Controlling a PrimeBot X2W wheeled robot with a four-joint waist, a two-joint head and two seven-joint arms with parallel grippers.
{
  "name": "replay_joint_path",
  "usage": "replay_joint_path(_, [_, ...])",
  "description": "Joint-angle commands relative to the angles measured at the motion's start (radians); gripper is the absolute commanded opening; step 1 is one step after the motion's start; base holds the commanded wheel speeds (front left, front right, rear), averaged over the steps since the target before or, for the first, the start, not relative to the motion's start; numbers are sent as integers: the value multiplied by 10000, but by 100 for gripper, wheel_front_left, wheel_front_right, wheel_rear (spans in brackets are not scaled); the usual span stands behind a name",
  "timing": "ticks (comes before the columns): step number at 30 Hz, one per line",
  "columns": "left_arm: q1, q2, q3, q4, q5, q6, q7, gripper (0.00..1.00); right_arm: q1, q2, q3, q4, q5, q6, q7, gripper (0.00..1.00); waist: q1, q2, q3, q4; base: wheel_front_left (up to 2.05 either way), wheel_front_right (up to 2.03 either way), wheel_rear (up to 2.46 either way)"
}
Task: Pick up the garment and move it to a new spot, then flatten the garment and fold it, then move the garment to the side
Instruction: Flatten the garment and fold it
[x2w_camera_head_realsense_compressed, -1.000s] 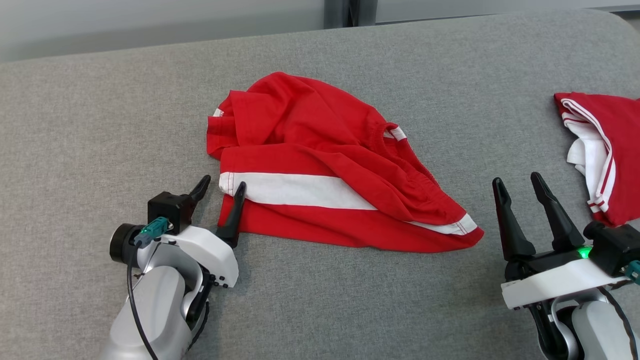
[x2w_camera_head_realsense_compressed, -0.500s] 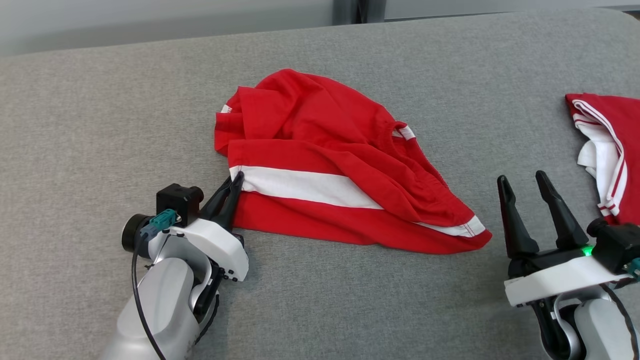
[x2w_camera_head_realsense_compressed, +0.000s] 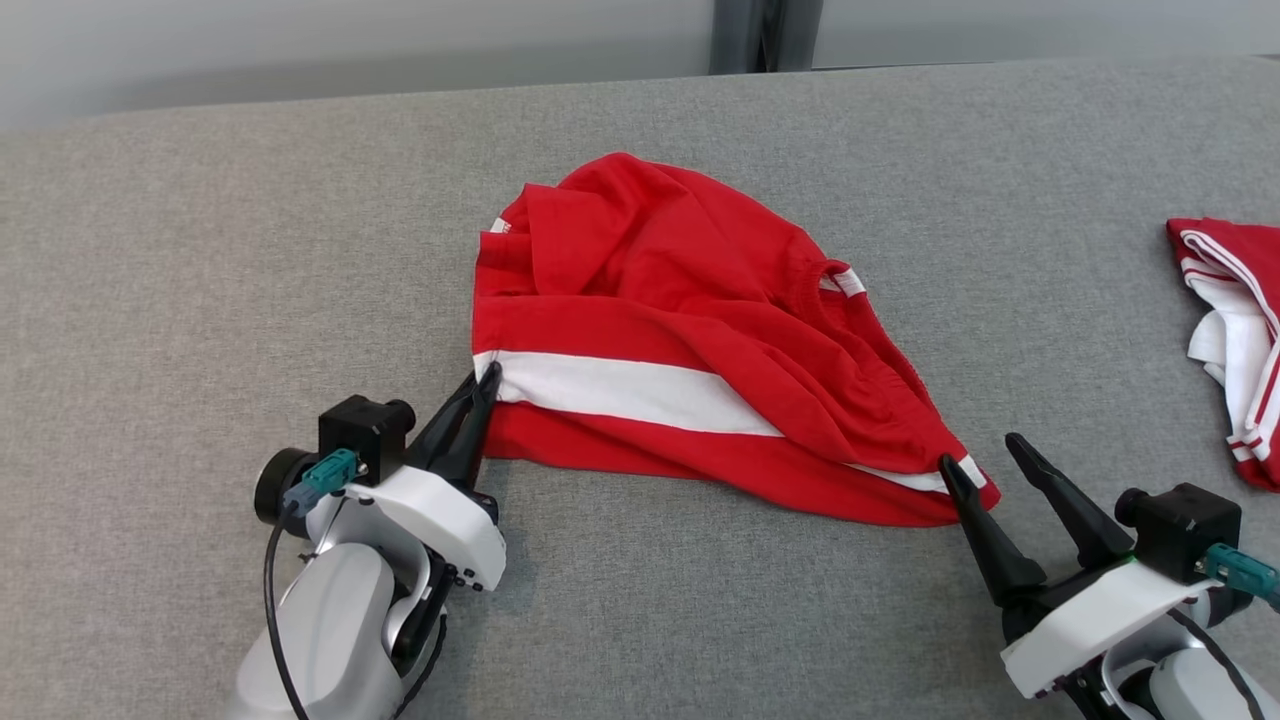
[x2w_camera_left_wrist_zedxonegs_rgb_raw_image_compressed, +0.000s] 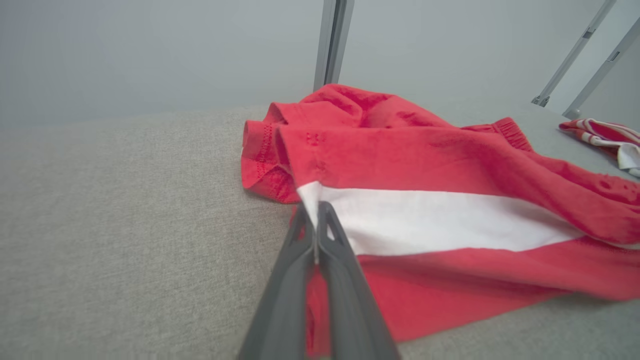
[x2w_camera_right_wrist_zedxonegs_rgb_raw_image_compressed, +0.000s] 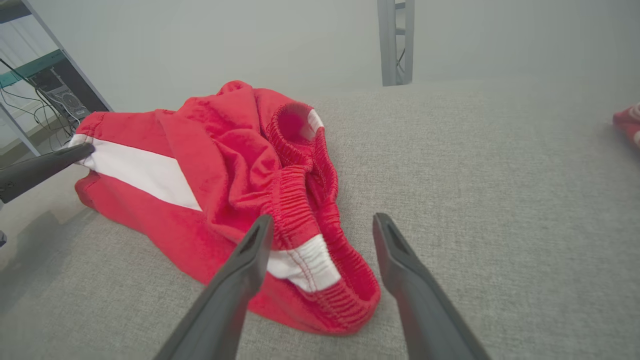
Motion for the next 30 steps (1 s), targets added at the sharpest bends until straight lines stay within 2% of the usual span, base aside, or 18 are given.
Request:
replay_joint_path(1, [76,98,7,-72,-26,-29,-36,0,98,-178,119,-57,135,1,57,100,0,0,-35,29,0,0,0])
replay_joint_path(10, [254,117,-70,-313,-132,85,1,0,17,-640,672,-50,530,1,425,100,0,0,-126,87,0,0,0])
replay_joint_path(27, [380,199,-243,-553,-252,145,88,0,-303,-625,1094,352,807,1,547,100,0,0,-137,284,0,0,0])
replay_joint_path(28, [385,205,-254,-570,-264,153,87,0,-337,-629,1123,363,810,1,578,85,0,0,-136,293,0,0,0])
replay_joint_path(29, [385,205,-254,-570,-264,153,87,0,-337,-629,1123,363,810,1,578,85,0,0,-136,293,0,0,0])
replay_joint_path(30, [389,210,-265,-584,-273,165,93,0,-372,-636,1151,366,822,1,606,44,0,0,-135,301,0,0,0])
